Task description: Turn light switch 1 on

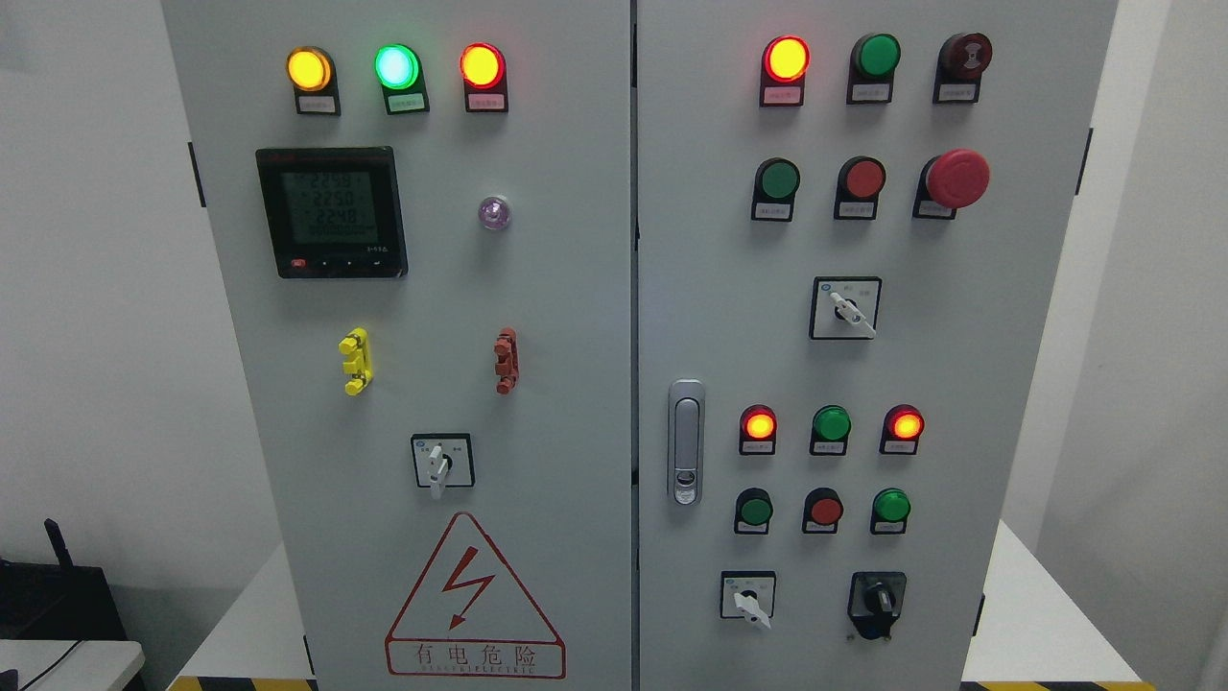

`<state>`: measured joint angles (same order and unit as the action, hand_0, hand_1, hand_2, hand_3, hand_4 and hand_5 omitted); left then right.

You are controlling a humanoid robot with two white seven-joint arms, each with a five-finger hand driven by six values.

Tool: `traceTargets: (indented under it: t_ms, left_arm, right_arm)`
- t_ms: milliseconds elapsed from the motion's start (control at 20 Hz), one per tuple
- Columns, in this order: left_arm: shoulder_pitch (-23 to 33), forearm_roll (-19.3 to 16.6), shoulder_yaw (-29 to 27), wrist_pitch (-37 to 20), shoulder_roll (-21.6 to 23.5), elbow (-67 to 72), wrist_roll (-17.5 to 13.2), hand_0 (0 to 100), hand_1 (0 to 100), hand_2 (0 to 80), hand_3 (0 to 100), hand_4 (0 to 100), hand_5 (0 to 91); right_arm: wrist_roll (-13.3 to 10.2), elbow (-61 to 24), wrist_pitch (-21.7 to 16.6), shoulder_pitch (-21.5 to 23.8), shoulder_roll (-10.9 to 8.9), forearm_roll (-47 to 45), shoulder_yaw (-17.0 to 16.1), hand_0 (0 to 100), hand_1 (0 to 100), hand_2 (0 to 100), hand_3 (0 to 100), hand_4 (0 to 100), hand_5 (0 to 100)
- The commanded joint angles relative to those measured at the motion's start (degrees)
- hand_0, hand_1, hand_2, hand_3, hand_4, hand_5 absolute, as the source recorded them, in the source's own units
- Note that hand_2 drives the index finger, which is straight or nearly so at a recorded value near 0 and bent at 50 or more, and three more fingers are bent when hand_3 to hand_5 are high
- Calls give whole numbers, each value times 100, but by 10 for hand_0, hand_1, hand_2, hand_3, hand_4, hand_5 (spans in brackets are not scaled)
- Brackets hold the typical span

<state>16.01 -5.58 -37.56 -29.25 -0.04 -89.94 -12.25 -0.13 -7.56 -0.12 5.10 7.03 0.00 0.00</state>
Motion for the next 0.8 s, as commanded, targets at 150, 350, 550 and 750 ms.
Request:
traceTargets:
  t_ms: [150,350,550,750]
  left_arm:
    - [-450,48,1066,479,-189,-1411,-49,161,260,411,689,755,593]
    - [-617,22,1506,771,-242,-1509,109,140,268,429,701,761,608]
    - [-941,-214,1918,1113,-268,-1614,450,128,274,442,706,763,601]
    - [-1249,-435,2393,1614,-295,-1632,821,116,284,500,741,781,622]
  right_arm:
    - [4,0,3,0,0,-149,114,120,389,0,0,0,0]
    - [4,0,3,0,0,-149,114,120,389,0,0,0,0]
    - [4,0,3,0,0,-149,114,120,389,0,0,0,0]
    - [4,0,3,0,0,-149,114,120,389,0,0,0,0]
